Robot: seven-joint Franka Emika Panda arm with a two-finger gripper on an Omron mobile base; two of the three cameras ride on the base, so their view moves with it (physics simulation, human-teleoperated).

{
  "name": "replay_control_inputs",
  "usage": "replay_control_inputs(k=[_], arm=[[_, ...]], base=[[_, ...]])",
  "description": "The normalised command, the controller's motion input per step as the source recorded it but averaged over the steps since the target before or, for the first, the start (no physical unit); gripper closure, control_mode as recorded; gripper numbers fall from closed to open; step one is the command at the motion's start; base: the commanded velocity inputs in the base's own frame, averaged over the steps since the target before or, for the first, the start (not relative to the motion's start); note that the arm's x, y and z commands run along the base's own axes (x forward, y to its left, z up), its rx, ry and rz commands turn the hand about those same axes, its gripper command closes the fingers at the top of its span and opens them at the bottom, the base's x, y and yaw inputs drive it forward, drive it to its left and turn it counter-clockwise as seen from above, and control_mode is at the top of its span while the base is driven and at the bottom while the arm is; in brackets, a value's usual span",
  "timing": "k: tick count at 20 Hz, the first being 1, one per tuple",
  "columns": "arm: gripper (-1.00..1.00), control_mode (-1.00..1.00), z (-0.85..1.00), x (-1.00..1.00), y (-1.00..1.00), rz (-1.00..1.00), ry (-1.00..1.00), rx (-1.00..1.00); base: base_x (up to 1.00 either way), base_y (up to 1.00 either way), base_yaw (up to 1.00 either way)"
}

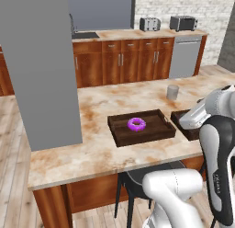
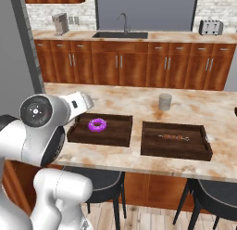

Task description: Take the donuts from the fridge and place them on the empty tray on the dining counter.

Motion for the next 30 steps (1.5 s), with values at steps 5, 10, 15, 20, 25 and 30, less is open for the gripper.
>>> replay_control_inputs(k=[5,10,15,20,25,30], arm=[[-1.0,-1.0,0.0,-0.05,0.13,-0.02,0.0,0.0],[-1.0,1.0,0.0,0.0,0.08,-0.01,0.0,0.0],[-1.0,1.0,0.0,0.0,0.0,0.0,0.0,0.0],[-1.0,1.0,0.0,0.0,0.0,0.0,0.0,0.0],[-1.0,1.0,0.0,0.0,0.0,0.0,0.0,0.0],[-1.0,1.0,0.0,0.0,0.0,0.0,0.0,0.0]], base=[[0.0,0.0,0.0],[0.0,0.0,-0.01],[-0.3,0.0,0.0],[-0.79,0.0,0.0],[-0.77,0.05,0.0],[-0.33,0.57,0.03]])
